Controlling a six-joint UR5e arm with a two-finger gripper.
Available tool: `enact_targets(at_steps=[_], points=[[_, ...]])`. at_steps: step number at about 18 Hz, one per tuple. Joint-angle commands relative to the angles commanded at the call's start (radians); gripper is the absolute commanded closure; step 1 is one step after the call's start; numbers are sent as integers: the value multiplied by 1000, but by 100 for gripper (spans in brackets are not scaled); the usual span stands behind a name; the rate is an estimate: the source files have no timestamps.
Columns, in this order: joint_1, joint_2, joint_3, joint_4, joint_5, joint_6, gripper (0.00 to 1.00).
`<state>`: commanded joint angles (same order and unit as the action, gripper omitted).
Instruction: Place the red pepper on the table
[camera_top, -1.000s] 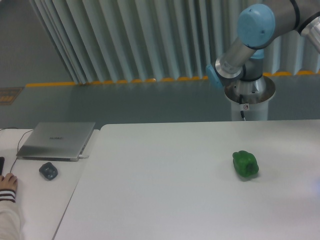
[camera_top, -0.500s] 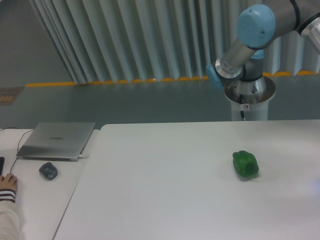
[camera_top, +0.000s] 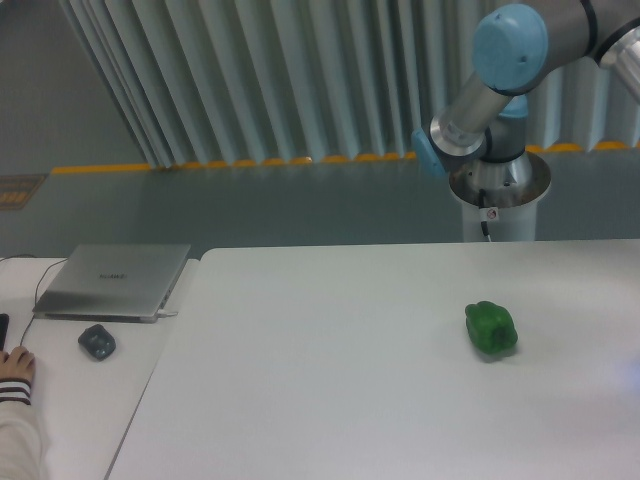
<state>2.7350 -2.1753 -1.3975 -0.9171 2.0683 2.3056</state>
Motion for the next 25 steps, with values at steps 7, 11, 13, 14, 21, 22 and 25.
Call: enact_targets(at_steps=[7, 11, 13, 14, 21, 22, 25], points=[[8, 69, 0, -130, -158, -61, 41], [6, 104, 0, -212, -269, -144, 41], [-3, 124, 0, -249, -295, -181, 41], [-4, 137, 0, -268, -313, -189, 41], [2, 170, 11, -356, -413, -207, 41], [-3, 172, 11, -358, -430, -239, 41], [-1, 183, 18, -394, -512, -270, 41]])
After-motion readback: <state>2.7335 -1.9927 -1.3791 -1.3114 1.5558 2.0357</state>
